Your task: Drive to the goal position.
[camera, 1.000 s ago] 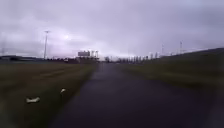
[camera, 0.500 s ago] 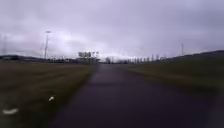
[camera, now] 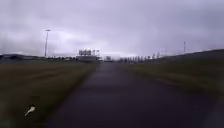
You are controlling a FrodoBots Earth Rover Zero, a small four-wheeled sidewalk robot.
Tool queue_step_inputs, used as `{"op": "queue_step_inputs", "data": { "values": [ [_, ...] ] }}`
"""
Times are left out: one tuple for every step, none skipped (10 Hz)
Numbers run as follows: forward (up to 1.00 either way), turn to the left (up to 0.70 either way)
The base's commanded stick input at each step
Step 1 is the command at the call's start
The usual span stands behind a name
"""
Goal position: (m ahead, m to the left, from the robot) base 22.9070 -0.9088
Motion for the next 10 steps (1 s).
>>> {"op": "queue_step_inputs", "data": {
  "values": [
    [1.0,0.0],
    [1.0,0.0],
    [1.0,0.0],
    [1.0,0.0],
    [1.0,0.0],
    [1.0,0.0],
    [1.0,0.0],
    [1.0,0.0],
    [1.0,0.0],
    [1.0,0.0]
  ]
}}
